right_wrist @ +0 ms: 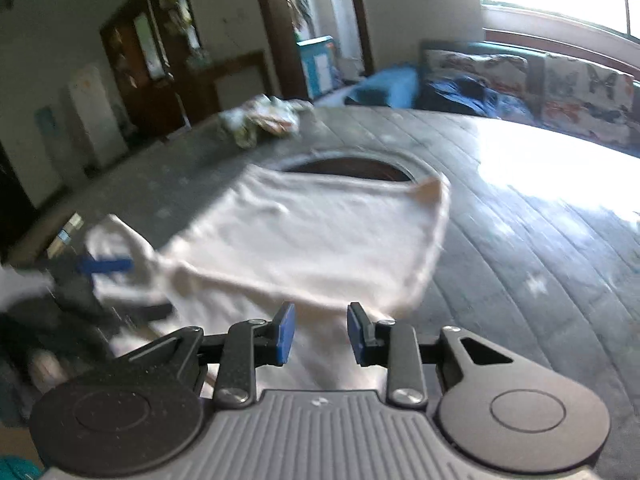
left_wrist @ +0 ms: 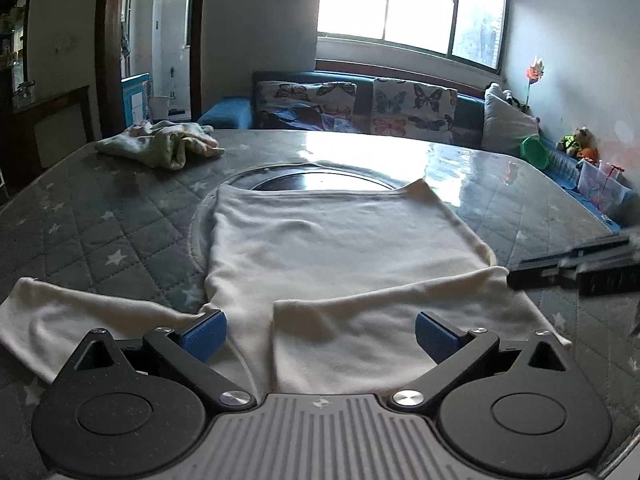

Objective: Fold clothes

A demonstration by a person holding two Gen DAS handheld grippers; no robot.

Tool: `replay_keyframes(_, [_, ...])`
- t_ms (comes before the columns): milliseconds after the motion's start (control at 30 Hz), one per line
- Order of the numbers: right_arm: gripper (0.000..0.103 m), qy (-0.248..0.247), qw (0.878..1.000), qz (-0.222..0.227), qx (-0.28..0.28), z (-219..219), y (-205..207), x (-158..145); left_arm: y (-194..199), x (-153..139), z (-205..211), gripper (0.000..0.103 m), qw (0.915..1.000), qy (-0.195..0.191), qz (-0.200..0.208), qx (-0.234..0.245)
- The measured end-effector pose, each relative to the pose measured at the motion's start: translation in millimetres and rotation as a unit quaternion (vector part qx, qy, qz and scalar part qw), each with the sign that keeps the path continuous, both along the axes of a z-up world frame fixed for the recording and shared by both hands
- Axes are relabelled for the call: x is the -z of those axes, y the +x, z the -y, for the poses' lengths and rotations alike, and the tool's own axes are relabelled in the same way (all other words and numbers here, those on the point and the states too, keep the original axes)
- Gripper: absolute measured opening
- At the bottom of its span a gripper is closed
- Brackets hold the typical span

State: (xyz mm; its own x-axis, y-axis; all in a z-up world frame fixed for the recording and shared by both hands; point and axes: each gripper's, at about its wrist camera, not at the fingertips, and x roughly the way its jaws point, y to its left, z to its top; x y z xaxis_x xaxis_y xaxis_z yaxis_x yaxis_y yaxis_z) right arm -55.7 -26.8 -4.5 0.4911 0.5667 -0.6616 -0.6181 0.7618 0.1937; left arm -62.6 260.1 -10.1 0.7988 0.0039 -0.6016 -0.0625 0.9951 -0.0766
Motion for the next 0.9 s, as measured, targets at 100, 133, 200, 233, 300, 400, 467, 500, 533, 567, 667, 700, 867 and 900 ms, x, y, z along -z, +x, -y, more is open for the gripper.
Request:
replay_keyframes(100, [0.029,-0.013,1.000,0.003,0.007,6.9,-3.4,11.8,5.5,2.1,7.0,0.100,0.9999,-0.003,-0.002,0.013])
replay_keyframes(133, [0.029,-0.017,1.000,0.008,0.009,7.1,-4.0,15.1,7.0,3.2,8.3,0.099,0.9999,-0.004,-0.003,0.015])
replay_keyframes(200, [0.028,-0.028,0.999,0.013,0.014,7.5,-4.7,21.6,10.0,5.4,10.7,0.098,0.9998,-0.006,-0.005,0.020])
replay_keyframes(233, [0.028,-0.036,0.999,0.012,0.017,7.6,-4.4,24.7,11.5,6.6,12.0,0.095,0.9997,-0.007,-0.006,0.022])
replay_keyframes(300, [0.028,-0.045,0.999,0.017,0.024,8.7,-4.8,26.9,14.6,8.9,13.9,0.094,0.9996,-0.009,-0.008,0.026])
replay_keyframes(400, [0.028,-0.032,0.998,0.037,0.028,9.8,-4.2,17.3,19.0,13.4,14.8,0.088,0.9994,-0.014,-0.013,0.028])
replay_keyframes(467, [0.028,-0.019,0.998,0.044,0.027,6.6,-1.6,11.6,21.3,16.4,16.5,0.084,0.9993,-0.013,-0.017,0.029])
replay_keyframes(500, [0.028,-0.016,0.999,0.044,0.024,3.8,-0.1,11.4,22.0,17.6,17.0,0.084,0.9993,-0.013,-0.018,0.030])
replay_keyframes(533, [0.028,-0.015,0.999,0.041,0.019,0.2,1.5,12.8,22.4,18.7,17.2,0.083,0.9993,-0.011,-0.020,0.030])
replay_keyframes(567, [0.028,-0.014,0.999,0.038,0.014,-3.3,3.2,14.2,22.7,19.8,17.3,0.083,0.9993,-0.010,-0.021,0.030])
replay_keyframes(667, [0.028,-0.014,0.999,0.029,0.004,-12.5,7.7,19.9,22.7,20.8,16.9,0.083,0.9993,-0.007,-0.021,0.031])
replay_keyframes(700, [0.026,-0.017,1.000,0.026,0.005,-13.5,8.9,23.9,22.7,21.2,16.5,0.083,0.9993,-0.006,-0.020,0.031])
replay_keyframes(867, [0.019,-0.021,0.999,0.020,0.014,-9.7,12.7,27.3,23.1,20.2,12.4,0.083,0.9994,-0.007,-0.019,0.027])
replay_keyframes(900, [0.019,-0.021,0.999,0.020,0.015,-10.0,12.2,26.5,22.6,19.6,11.1,0.083,0.9995,-0.008,-0.018,0.026])
